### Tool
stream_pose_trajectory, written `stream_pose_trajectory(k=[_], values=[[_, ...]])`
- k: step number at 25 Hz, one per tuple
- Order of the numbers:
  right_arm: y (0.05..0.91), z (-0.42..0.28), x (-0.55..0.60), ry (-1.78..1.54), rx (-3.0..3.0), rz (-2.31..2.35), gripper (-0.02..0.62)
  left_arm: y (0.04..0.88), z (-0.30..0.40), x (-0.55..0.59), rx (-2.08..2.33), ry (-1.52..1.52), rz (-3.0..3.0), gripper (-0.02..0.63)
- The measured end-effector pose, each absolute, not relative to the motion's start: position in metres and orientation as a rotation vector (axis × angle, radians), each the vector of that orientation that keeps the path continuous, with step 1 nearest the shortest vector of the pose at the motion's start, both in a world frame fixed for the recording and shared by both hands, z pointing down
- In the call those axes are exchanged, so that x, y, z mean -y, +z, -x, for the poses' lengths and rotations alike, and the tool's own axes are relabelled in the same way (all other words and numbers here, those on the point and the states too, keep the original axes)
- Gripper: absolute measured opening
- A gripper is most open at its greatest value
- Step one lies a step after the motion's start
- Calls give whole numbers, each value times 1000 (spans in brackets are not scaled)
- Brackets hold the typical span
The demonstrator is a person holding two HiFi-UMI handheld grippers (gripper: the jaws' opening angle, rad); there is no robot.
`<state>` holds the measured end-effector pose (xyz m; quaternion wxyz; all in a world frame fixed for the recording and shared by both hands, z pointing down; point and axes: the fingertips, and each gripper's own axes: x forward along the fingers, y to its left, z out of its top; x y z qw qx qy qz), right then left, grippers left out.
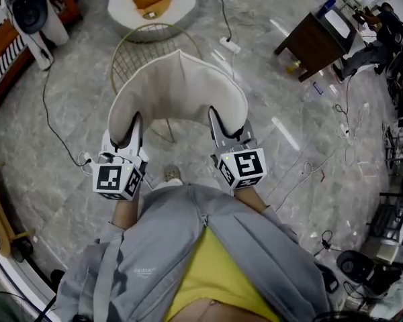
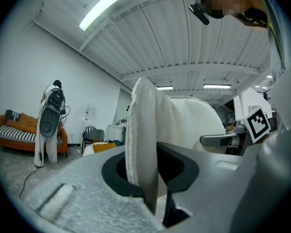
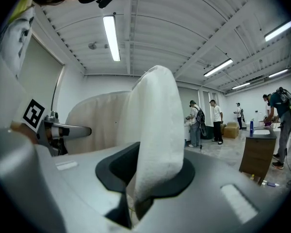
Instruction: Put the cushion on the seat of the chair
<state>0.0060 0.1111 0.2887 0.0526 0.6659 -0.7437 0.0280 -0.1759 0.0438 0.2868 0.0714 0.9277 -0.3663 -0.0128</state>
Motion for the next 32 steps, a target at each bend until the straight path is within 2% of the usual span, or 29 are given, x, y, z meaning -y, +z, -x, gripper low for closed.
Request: stream_pose_trajectory(k=[10, 22, 32], values=[[304, -37, -31, 137, 2317, -1945, 67, 303, 151, 18, 1158, -13, -2746, 66], [313, -79, 131, 163, 2572, -1522, 69, 309, 114, 117, 1542, -26, -2459, 66], [347, -131, 198, 245, 2676, -1172, 69, 343, 57, 139, 1758, -26, -2200, 67]])
